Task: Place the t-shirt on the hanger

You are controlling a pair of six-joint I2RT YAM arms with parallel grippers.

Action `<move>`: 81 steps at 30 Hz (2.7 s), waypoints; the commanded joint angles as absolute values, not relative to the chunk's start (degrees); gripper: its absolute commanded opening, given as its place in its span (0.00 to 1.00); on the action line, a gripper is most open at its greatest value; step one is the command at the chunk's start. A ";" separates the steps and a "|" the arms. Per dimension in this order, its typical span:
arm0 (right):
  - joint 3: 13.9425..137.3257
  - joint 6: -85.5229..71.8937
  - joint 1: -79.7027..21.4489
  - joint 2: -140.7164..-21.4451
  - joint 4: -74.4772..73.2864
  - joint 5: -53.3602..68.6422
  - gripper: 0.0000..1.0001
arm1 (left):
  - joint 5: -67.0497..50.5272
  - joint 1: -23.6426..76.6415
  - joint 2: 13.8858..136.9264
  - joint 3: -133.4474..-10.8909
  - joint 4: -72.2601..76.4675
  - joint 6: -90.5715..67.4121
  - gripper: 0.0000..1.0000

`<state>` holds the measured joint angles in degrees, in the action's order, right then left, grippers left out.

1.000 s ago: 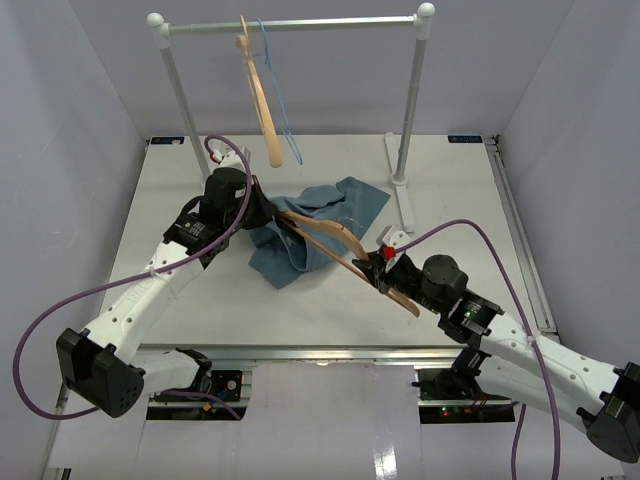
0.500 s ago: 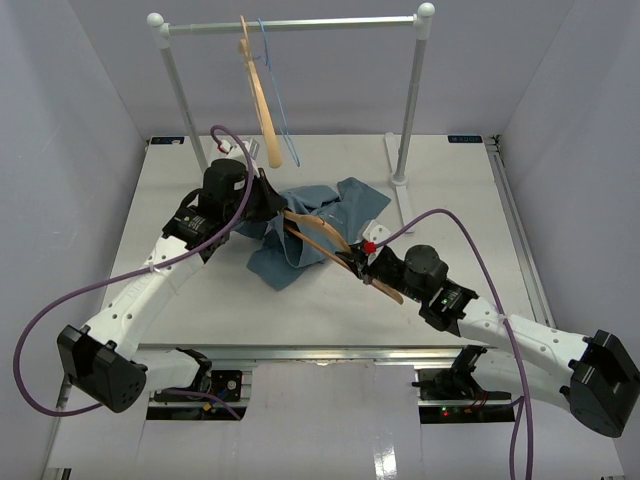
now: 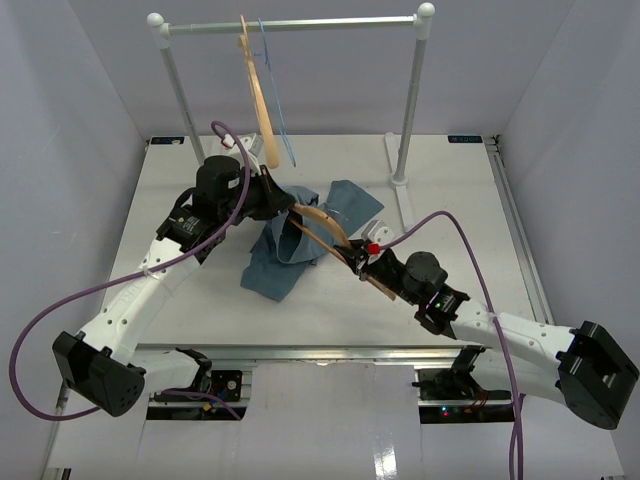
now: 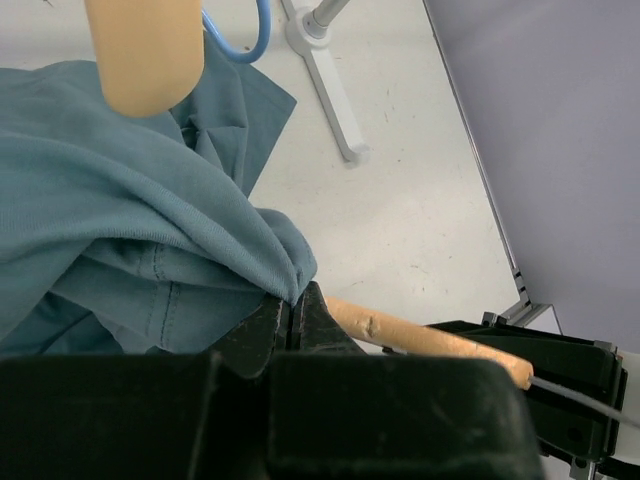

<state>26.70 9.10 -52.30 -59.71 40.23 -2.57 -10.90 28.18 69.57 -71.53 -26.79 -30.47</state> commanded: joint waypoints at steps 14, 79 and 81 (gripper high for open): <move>28.90 12.23 -52.27 -52.22 35.16 0.90 0.08 | 0.09 28.39 70.66 -81.62 -36.48 -25.90 0.00; 12.39 -8.18 -47.11 -70.66 100.82 9.49 0.08 | -9.20 28.56 58.79 -84.36 -48.33 24.42 0.56; 11.88 -8.32 -47.11 -70.29 101.93 9.72 0.08 | -11.19 28.56 59.08 -83.13 -48.34 24.66 0.56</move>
<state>12.44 -7.32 -47.53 -71.51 71.08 9.17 -13.54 28.58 57.53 -85.05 -44.36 18.25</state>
